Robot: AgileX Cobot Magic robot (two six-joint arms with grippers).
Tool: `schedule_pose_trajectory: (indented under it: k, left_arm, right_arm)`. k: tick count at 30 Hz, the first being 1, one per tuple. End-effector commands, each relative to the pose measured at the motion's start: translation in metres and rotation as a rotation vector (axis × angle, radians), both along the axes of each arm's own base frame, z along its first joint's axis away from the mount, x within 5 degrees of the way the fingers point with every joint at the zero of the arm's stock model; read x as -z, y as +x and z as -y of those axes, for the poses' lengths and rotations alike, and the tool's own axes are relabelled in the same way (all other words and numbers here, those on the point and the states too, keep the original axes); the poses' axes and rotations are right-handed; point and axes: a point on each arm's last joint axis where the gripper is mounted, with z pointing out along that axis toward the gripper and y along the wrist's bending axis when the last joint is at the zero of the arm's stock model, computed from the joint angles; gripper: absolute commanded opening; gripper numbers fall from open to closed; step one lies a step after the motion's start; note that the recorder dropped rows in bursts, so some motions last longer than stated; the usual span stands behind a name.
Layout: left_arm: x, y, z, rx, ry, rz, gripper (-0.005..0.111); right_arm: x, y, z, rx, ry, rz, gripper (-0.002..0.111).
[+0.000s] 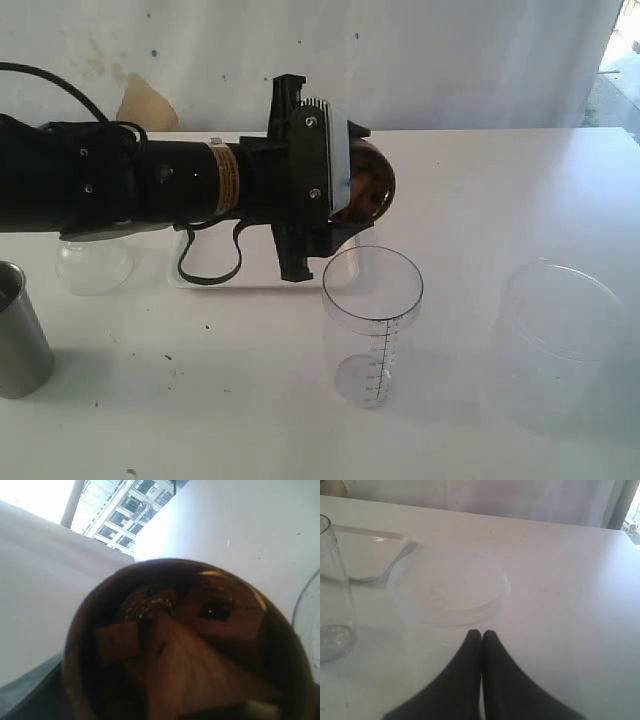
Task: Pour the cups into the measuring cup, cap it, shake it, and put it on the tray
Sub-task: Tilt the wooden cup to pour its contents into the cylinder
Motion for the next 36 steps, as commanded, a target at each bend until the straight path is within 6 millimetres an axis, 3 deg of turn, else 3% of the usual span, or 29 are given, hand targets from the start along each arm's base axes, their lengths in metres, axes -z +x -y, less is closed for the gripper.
schedule_pose_trajectory:
  k: [1, 18, 28, 36]
  left_arm:
    - [-0.008, -0.001, 0.003, 0.028, -0.047, 0.026, 0.000]
    - [-0.013, -0.006, 0.009, 0.107, -0.034, 0.163, 0.000]
    - [0.009, -0.004, 0.017, 0.161, 0.039, 0.212, 0.000]
    - [0.010, -0.004, 0.017, 0.192, 0.084, 0.294, 0.000]
  right_arm:
    - [0.001, 0.000, 0.000, -0.004, -0.005, 0.003, 0.000]
    - [0.001, 0.000, 0.000, -0.004, -0.005, 0.003, 0.000]
    - [0.001, 0.000, 0.000, -0.004, -0.005, 0.003, 0.000]
    - [0.001, 0.000, 0.000, -0.004, -0.005, 0.003, 0.000]
